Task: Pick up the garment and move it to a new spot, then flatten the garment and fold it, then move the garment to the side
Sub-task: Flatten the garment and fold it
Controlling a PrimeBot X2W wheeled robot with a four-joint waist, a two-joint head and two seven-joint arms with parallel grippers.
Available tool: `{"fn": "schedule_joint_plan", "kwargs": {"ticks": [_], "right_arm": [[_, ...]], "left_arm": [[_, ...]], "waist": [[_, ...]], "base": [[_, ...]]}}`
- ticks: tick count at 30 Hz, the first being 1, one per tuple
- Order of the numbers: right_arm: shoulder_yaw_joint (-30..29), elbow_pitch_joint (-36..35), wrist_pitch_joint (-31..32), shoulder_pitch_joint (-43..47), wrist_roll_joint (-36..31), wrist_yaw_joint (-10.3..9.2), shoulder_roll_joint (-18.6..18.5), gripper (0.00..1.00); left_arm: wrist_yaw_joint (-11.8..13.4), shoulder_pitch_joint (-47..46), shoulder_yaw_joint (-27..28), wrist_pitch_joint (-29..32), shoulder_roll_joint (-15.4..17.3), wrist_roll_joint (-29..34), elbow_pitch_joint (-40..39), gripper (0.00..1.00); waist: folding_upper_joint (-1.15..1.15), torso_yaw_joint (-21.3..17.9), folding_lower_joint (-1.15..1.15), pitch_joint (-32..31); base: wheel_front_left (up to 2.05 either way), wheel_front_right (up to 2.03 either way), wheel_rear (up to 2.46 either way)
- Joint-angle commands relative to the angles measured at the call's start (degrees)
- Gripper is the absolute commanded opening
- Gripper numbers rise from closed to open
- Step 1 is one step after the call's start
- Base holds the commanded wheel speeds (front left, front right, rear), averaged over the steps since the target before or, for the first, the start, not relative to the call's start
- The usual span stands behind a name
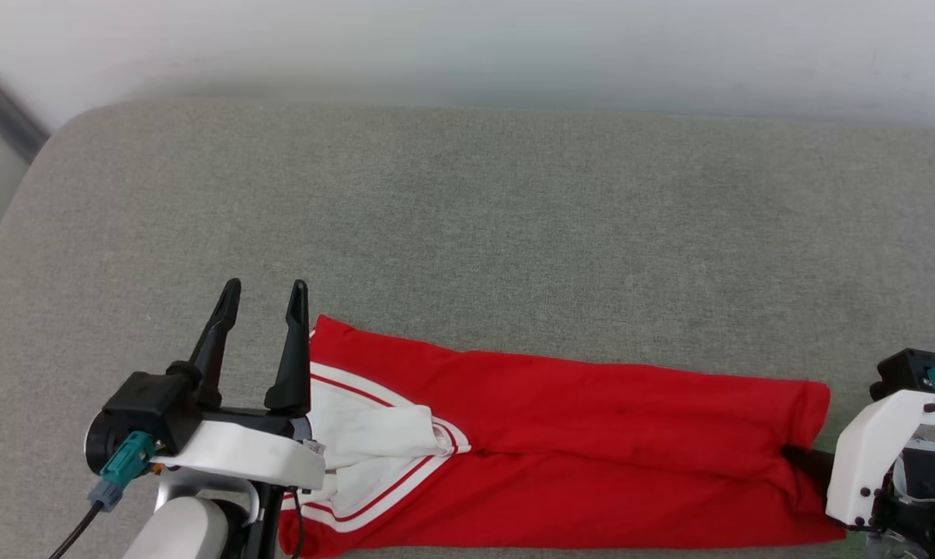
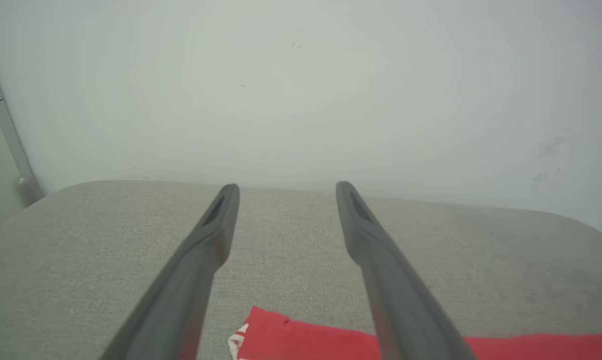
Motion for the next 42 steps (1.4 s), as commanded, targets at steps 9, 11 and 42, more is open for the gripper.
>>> {"fn": "schedule_joint_plan", "kwargs": {"ticks": [9, 11, 42], "right_arm": [[-1.6, -0.1, -1.5, -0.2, 1.0, 0.04, -4.5, 0.0], [-4.0, 0.0, -1.9, 0.5, 1.0, 0.04, -5.1, 0.0], [1.9, 5.0, 7.9, -4.6, 43.3, 0.05, 13.6, 0.0]], "left_arm": [[1.1, 3.0, 0.0, 0.9, 1.4, 0.4, 0.8, 1.0], [1.4, 3.2, -0.1, 1.0, 1.4, 0.4, 0.8, 1.0], [0.3, 0.1, -3.6, 2.7, 1.0, 1.1, 1.7, 1.0]], "waist": [[0.0, -2.9, 0.0, -3.9], [0.0, -3.2, 0.0, -4.1], [0.0, 0.8, 0.0, -4.1]], "base": [[0.0, 0.0, 0.0], [0.0, 0.0, 0.0], [0.0, 0.0, 0.0]]}}
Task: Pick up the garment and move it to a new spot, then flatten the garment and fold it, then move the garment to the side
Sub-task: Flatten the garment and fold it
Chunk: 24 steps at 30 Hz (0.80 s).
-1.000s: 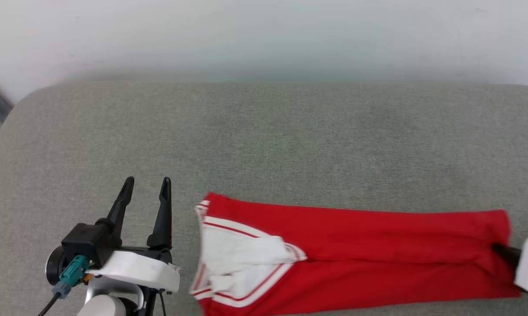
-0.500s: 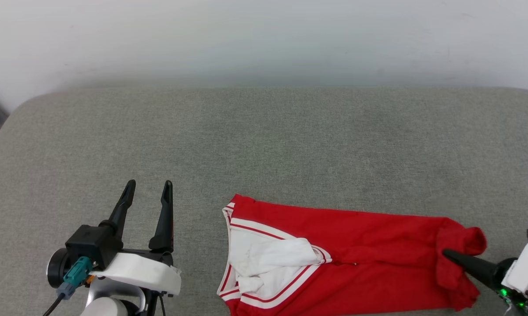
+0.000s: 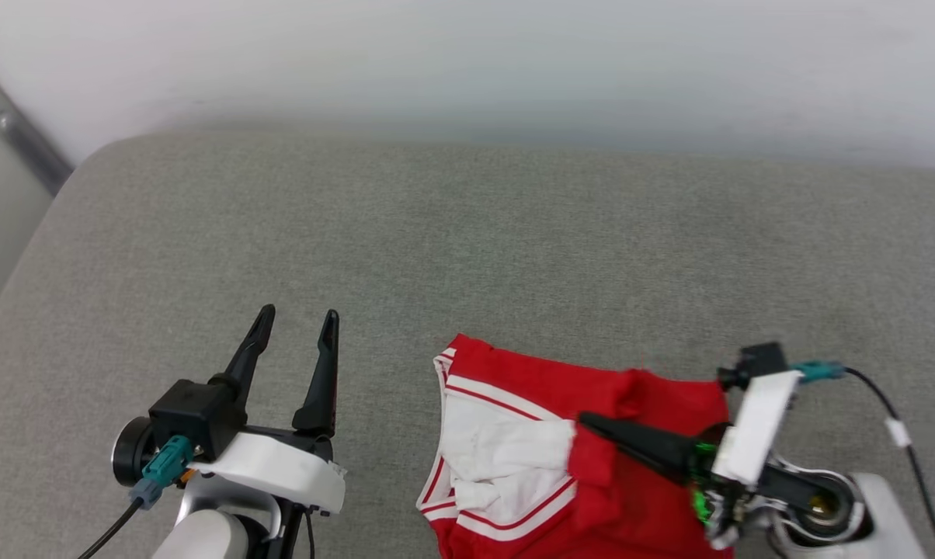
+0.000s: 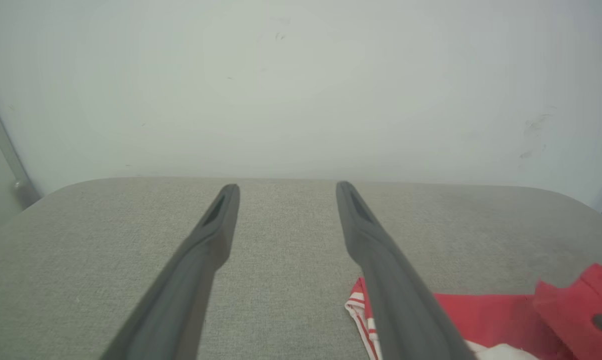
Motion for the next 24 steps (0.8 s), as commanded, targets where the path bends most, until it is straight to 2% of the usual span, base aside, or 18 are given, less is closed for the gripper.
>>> {"fn": "schedule_joint_plan", "kwargs": {"ticks": [1, 4, 7, 8, 9, 11, 12, 13, 18, 24], "right_arm": [[0.8, 0.1, -0.5, -0.9, 0.3, -0.03, 0.1, 0.0], [8.1, 1.5, -4.9, -2.4, 1.5, -0.03, 0.1, 0.0], [13.6, 4.7, -11.5, -4.2, -1.4, -0.03, 0.0, 0.0], [14.6, 5.3, -12.8, -4.7, -2.0, -0.02, 0.1, 0.07], [14.6, 5.3, -12.8, -4.7, -2.0, -0.02, 0.1, 0.07], [16.3, 6.3, -14.9, -5.5, -3.0, -0.02, 0.1, 0.38], [16.9, 6.4, -16.0, -5.9, -3.5, -0.02, 0.1, 0.86], [17.5, 6.4, -16.9, -6.1, -3.7, -0.02, 0.1, 1.0], [20.8, 5.1, -18.6, -7.7, -4.8, -0.02, -1.7, 1.0], [26.4, 0.6, -22.7, -10.2, -11.2, -0.02, -6.7, 1.0]], "left_arm": [[-0.2, -0.7, -0.1, 0.2, -0.1, 0.3, 0.2, 1.0], [-0.5, -1.4, -0.5, 0.1, -0.3, 0.3, 0.7, 1.0], [-0.8, -2.1, -0.7, -0.4, -0.8, 0.2, 1.5, 1.0], [-0.9, -2.2, -0.7, -0.6, -0.9, 0.1, 1.7, 1.0], [-0.9, -2.2, -0.7, -0.6, -0.9, 0.1, 1.7, 1.0], [-0.9, -2.3, -0.7, -0.7, -1.1, 0.0, 2.2, 1.0], [-0.9, -2.4, -0.7, -0.9, -1.2, -0.1, 2.3, 1.0], [-1.0, -2.4, -0.7, -1.1, -1.4, -0.2, 2.5, 1.0], [-1.1, -2.7, -0.7, -1.6, -1.8, -0.2, 3.4, 1.0], [-1.3, -2.5, -0.7, -2.0, -2.0, -0.5, 4.3, 1.0]], "waist": [[0.0, 0.6, 0.0, 0.6], [0.0, 1.5, 0.0, 1.2], [0.0, 2.4, 0.0, 2.0], [0.0, 2.5, 0.0, 2.2], [0.0, 2.5, 0.0, 2.2], [0.0, 2.5, 0.0, 2.4], [0.0, 2.5, 0.0, 2.5], [0.0, 2.4, 0.0, 2.6], [0.0, 1.5, 0.0, 2.5], [0.0, 0.2, 0.0, 1.6]], "base": [[0.0, 0.0, 0.0], [0.0, 0.0, 0.0], [0.0, 0.0, 0.0], [0.0, 0.0, 0.0], [0.0, 0.0, 0.0], [0.0, 0.0, 0.0], [0.0, 0.0, 0.0], [0.0, 0.0, 0.0], [0.0, 0.0, 0.0], [0.0, 0.0, 0.0]]}}
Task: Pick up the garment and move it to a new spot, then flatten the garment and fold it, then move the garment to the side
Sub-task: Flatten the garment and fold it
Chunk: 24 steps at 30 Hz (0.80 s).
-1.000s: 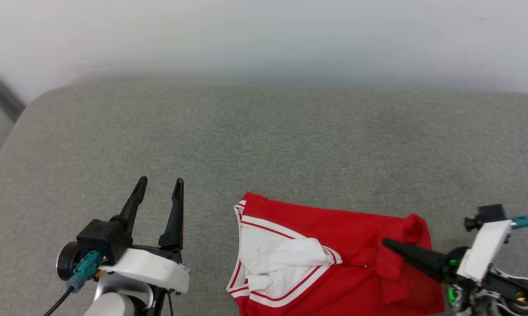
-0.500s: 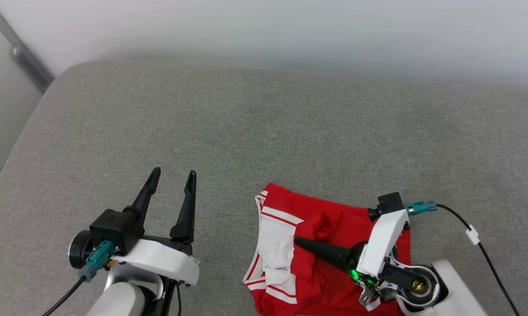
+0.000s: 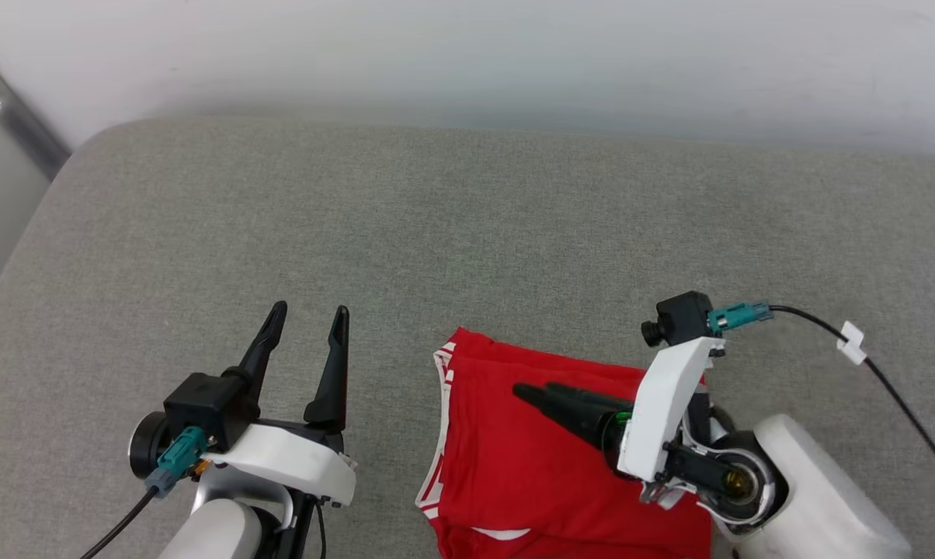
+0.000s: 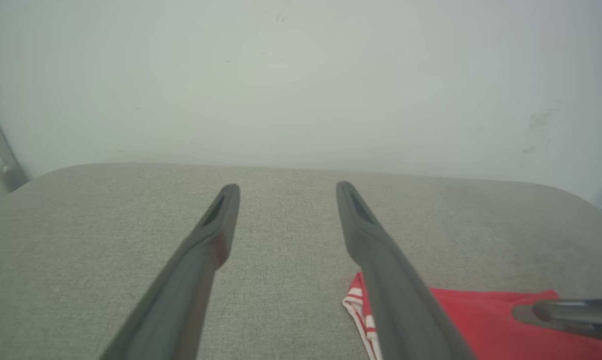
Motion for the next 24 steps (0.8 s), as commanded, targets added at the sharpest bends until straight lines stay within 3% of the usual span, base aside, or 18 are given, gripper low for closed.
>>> {"fn": "schedule_joint_plan", "kwargs": {"ticks": [1, 6, 13, 19, 24], "right_arm": [[0.4, -0.3, -0.9, -1.0, -1.6, -0.01, -1.4, 1.0], [0.5, 0.1, -8.2, -0.3, -12.9, -0.01, -7.4, 1.0], [-10.6, 1.8, -17.9, 4.5, -29.6, -0.01, -11.1, 1.0], [-22.8, -4.9, -28.9, 10.9, -42.8, -0.01, -7.0, 1.0], [-26.7, -11.9, -33.5, 16.7, -49.2, -0.01, -1.9, 1.0]], "left_arm": [[0.0, -0.2, 0.1, -0.4, 0.0, -0.2, 0.1, 1.0], [0.1, 0.6, 0.6, -0.6, 0.2, -0.5, 0.6, 1.0], [1.3, 3.1, 2.6, -1.0, 0.7, -1.6, 0.8, 1.0], [3.0, 6.6, 5.6, -1.5, 1.0, -3.0, 0.0, 1.0], [4.2, 10.0, 6.9, -1.5, 2.1, -2.2, -0.9, 1.0]], "waist": [[0.0, -0.4, 0.0, -0.3], [0.0, -1.7, 0.0, -1.3], [0.0, -4.6, 0.0, -2.8], [0.0, -7.2, 0.0, -4.3], [0.0, -8.2, 0.0, -6.2]], "base": [[0.0, 0.0, 0.0], [0.0, 0.0, 0.0], [0.0, 0.0, 0.0], [0.0, 0.0, 0.0], [0.0, 0.0, 0.0]]}}
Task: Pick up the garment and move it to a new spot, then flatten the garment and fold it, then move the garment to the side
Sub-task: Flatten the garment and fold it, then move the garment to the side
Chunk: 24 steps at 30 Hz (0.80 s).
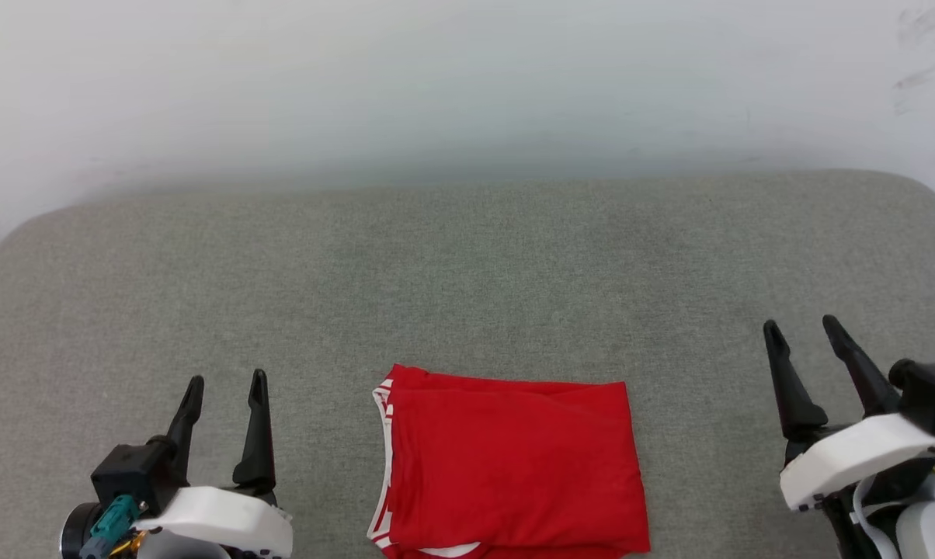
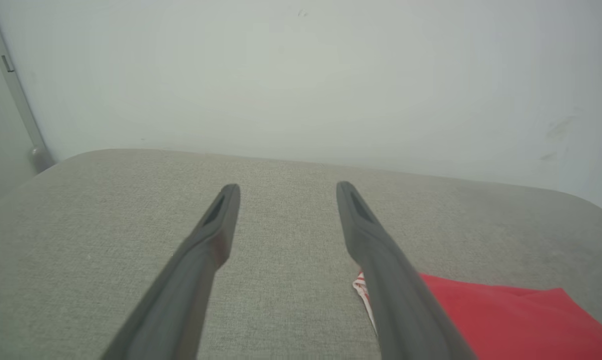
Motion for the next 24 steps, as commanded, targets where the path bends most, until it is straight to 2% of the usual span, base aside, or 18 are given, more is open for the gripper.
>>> {"fn": "schedule_joint_plan", "kwargs": {"ticks": [1, 8, 24], "right_arm": [[0.0, -1.2, -0.4, 1.2, -0.8, -0.03, 0.7, 1.0], [0.2, -7.0, 0.3, 6.4, -3.8, -0.03, 3.1, 1.0], [-0.7, -12.6, 3.9, 9.4, -5.3, -0.03, 5.0, 1.0]], "left_arm": [[0.3, 0.9, 0.3, -0.2, 0.5, 0.4, -0.3, 1.0], [1.4, 4.6, 0.2, -0.3, 1.9, 1.7, -1.1, 1.0], [1.0, 5.0, 1.2, -0.5, 0.5, 1.3, -1.9, 1.0]], "waist": [[0.0, -0.3, 0.0, -0.9], [0.0, 0.1, 0.0, -3.2], [0.0, 0.6, 0.0, -3.1]], "base": [[0.0, 0.0, 0.0], [0.0, 0.0, 0.0], [0.0, 0.0, 0.0]]}}
